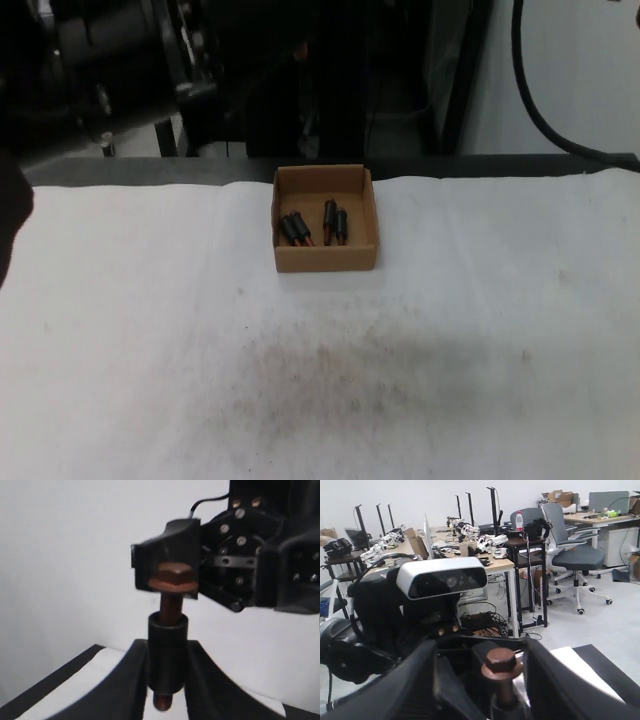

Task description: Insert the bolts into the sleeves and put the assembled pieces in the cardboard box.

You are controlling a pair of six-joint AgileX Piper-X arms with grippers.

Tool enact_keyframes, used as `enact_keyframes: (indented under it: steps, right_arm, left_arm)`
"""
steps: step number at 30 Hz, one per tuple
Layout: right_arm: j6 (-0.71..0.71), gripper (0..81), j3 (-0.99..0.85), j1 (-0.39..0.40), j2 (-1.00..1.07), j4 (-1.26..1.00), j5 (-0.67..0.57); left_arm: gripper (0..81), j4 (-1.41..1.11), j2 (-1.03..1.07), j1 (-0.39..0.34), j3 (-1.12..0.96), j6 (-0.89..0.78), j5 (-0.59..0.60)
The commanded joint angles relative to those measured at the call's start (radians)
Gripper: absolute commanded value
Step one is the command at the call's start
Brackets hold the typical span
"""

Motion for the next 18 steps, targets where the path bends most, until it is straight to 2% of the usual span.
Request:
enact_keyframes:
  steps: [1,4,9,15,16,18]
  right_arm:
    - [0.002,48.9,-0.004,0.006,-0.008,-0.025,-0.041]
    - [0.002,48.9,-0.004,0.006,-0.008,-0.051,-0.008]
    - [0.002,48.9,-0.004,0.004,-0.008,-0.097,0.123]
    - [0.002,47.9,-0.004,0.004,-0.008,-0.100,0.139]
    - [0.002,43.9,-0.004,0.004,-0.010,-0.099,0.156]
    - [0.002,28.3,-0.004,0.004,-0.013,-0.096,0.185]
  left_arm:
    - [0.2,0.066,0.010,0.005,-0.008,0.033,-0.062]
    - [0.2,0.073,0.023,0.005,-0.008,0.029,-0.080]
    - [0.2,0.130,0.044,0.005,-0.008,0.030,-0.215]
    - [0.2,0.129,0.077,0.005,-0.026,0.060,-0.213]
    - [0.2,0.129,0.086,0.005,-0.035,0.060,-0.225]
    - [0.2,0.136,0.111,0.005,-0.061,0.060,-0.254]
